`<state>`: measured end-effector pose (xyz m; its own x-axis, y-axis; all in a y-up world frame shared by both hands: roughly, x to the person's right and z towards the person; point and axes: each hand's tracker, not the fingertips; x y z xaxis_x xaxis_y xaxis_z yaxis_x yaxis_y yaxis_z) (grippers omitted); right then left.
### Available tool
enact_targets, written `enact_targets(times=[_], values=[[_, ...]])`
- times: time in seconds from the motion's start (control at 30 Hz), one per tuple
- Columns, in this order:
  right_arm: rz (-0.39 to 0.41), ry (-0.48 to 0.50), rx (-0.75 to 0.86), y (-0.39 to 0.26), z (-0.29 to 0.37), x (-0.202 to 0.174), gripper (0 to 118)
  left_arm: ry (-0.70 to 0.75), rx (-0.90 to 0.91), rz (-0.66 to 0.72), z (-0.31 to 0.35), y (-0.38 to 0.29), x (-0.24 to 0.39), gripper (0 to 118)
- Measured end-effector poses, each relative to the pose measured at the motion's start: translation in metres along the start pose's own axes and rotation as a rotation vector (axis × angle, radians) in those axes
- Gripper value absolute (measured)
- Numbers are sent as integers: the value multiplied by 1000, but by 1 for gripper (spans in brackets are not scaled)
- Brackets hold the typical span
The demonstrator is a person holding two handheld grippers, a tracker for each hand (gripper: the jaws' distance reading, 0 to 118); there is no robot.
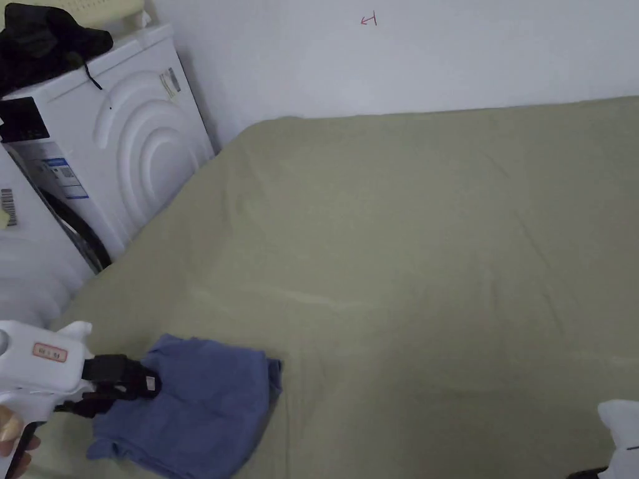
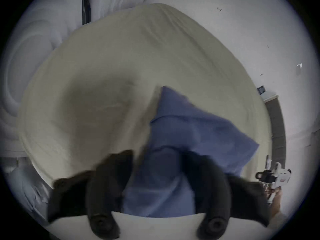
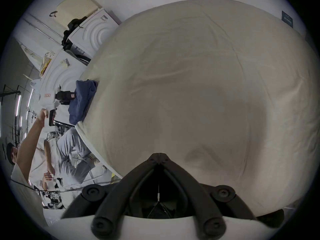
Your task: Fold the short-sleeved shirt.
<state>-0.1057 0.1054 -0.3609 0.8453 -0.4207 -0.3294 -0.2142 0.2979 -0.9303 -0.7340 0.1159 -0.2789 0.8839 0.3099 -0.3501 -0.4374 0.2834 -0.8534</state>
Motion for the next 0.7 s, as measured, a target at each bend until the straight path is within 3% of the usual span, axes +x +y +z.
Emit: enact_targets(times=[0.1, 0.13, 0.17, 0.23, 0.27, 0.33, 0.43, 0.57, 0.7], values=[[22, 6, 14, -1, 19, 5, 0, -36, 32, 75, 24, -12, -5, 80], [23, 2, 27, -2, 27, 8, 0, 16, 62, 73, 37, -17, 3, 76], [23, -2, 39, -4, 36, 11, 0, 78, 101, 31, 51, -22, 10, 62], [25, 1, 60, -8, 55, 23, 0, 145, 167, -14, 78, -34, 27, 12], [25, -2, 71, -10, 64, 30, 0, 151, 192, -30, 89, -41, 39, 6], [20, -19, 94, -17, 84, 44, 0, 175, 241, -62, 106, -59, 68, 1], [15, -49, 135, -31, 114, 71, 0, 24, 227, -109, 116, -89, 122, 0], [0, -138, 166, -53, 145, 107, 0, 13, 248, -260, 100, -138, 224, 0], [-14, -199, 197, -74, 170, 135, 0, -127, 298, -263, 65, -191, 319, 0]])
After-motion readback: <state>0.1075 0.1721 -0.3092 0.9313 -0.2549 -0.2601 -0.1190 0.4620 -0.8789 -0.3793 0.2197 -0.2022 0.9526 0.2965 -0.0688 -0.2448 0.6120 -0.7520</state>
